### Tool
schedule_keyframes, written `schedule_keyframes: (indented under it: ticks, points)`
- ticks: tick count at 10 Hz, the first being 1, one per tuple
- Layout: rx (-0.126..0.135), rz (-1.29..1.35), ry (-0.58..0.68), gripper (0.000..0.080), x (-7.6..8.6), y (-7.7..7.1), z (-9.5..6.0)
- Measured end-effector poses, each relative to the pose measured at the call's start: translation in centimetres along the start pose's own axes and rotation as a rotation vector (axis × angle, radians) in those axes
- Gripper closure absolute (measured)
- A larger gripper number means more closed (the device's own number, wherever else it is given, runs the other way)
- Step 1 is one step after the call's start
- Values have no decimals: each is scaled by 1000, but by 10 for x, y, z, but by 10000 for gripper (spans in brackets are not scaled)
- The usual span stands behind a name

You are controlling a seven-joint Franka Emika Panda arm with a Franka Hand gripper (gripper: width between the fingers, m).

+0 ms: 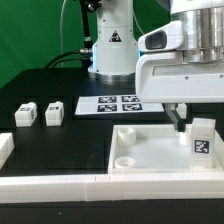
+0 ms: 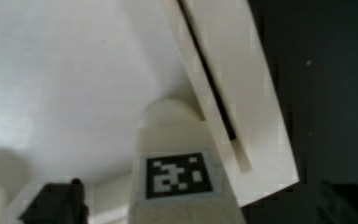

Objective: Assemble one leg

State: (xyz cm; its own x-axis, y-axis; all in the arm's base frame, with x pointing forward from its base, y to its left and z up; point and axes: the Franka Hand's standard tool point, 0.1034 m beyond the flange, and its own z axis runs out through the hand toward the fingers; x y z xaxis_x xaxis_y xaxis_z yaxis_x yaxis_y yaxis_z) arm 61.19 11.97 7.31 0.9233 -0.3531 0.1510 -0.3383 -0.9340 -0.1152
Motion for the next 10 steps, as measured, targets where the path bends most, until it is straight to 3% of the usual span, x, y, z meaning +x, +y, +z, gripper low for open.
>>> schedule_keyframes:
  ticks: [2, 4, 5, 6, 7, 8, 10]
  points:
    - [-1, -151, 2, 151, 1, 1, 0]
    - [-1, -142, 2, 151, 1, 1, 0]
    - [-1, -142, 2, 287, 1, 1, 0]
    - [-1, -142, 2, 287, 1, 2, 0]
    - [-1, -142, 2, 426, 1, 2, 0]
    - [-2, -141, 2, 509, 2, 2, 0]
    - [-2, -120, 2, 509, 2, 2, 0]
